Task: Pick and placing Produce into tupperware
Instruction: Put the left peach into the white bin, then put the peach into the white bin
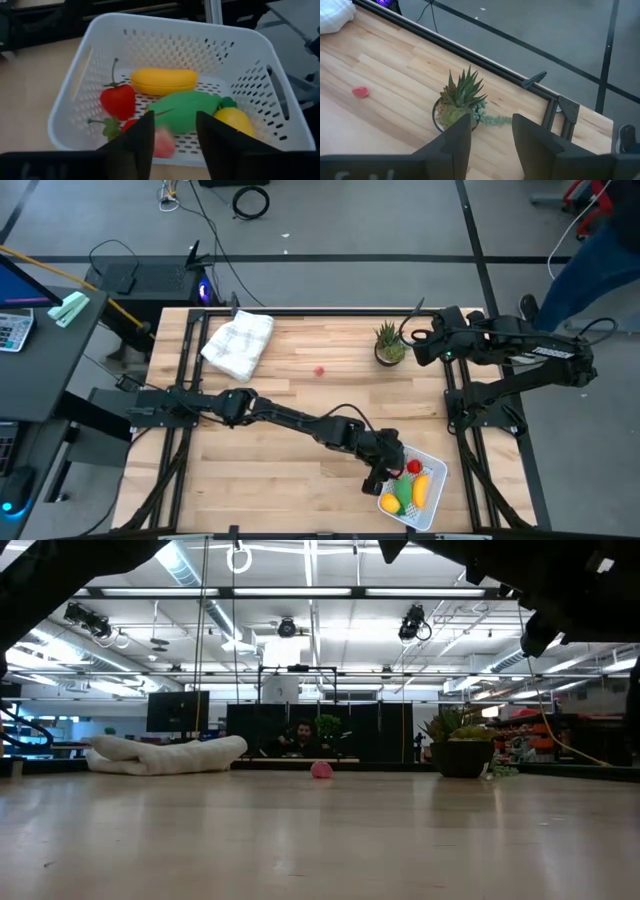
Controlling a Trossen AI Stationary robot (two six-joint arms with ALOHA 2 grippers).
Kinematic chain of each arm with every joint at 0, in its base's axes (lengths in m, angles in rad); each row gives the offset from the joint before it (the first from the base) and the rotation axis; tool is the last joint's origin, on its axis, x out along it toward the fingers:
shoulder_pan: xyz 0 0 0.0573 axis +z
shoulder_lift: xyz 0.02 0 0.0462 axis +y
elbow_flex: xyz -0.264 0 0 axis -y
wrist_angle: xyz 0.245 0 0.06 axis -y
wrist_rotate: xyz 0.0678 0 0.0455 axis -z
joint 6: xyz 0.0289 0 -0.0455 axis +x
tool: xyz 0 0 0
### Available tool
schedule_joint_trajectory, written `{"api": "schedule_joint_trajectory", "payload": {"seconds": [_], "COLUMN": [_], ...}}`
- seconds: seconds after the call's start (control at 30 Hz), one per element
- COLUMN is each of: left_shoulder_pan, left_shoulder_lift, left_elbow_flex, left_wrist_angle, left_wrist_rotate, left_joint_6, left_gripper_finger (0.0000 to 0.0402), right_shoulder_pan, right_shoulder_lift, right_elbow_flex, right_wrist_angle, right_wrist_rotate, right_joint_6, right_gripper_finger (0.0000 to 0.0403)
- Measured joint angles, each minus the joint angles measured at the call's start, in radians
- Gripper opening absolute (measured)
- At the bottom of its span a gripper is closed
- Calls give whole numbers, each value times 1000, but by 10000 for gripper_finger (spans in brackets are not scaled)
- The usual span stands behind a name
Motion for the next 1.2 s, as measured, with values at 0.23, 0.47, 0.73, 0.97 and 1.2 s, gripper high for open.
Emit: {"api": "schedule_joint_trajectory", "payload": {"seconds": [0.23, 0.47, 0.73, 0.97, 1.2], "left_shoulder_pan": [5, 81, 194, 292, 359], "left_shoulder_lift": [-16, -158, -363, -515, -627], "left_elbow_flex": [3, 6, 9, 9, 7], "left_wrist_angle": [-71, -350, -617, -923, -1182], "left_wrist_rotate": [1, -113, -122, -127, -195], "left_joint_6": [-8, -9, -34, -39, -69], "left_gripper_finger": [201, 214, 201, 183, 168], "right_shoulder_pan": [0, 36, 51, 49, 6], "right_shoulder_lift": [0, 2, 69, 253, 478], "right_elbow_flex": [0, 0, 0, 0, 0], "right_wrist_angle": [0, 48, 427, 568, 691], "right_wrist_rotate": [-25, -49, -188, -269, -330], "right_joint_6": [2, -82, -234, -332, -332], "right_gripper_finger": [151, 151, 149, 147, 147]}}
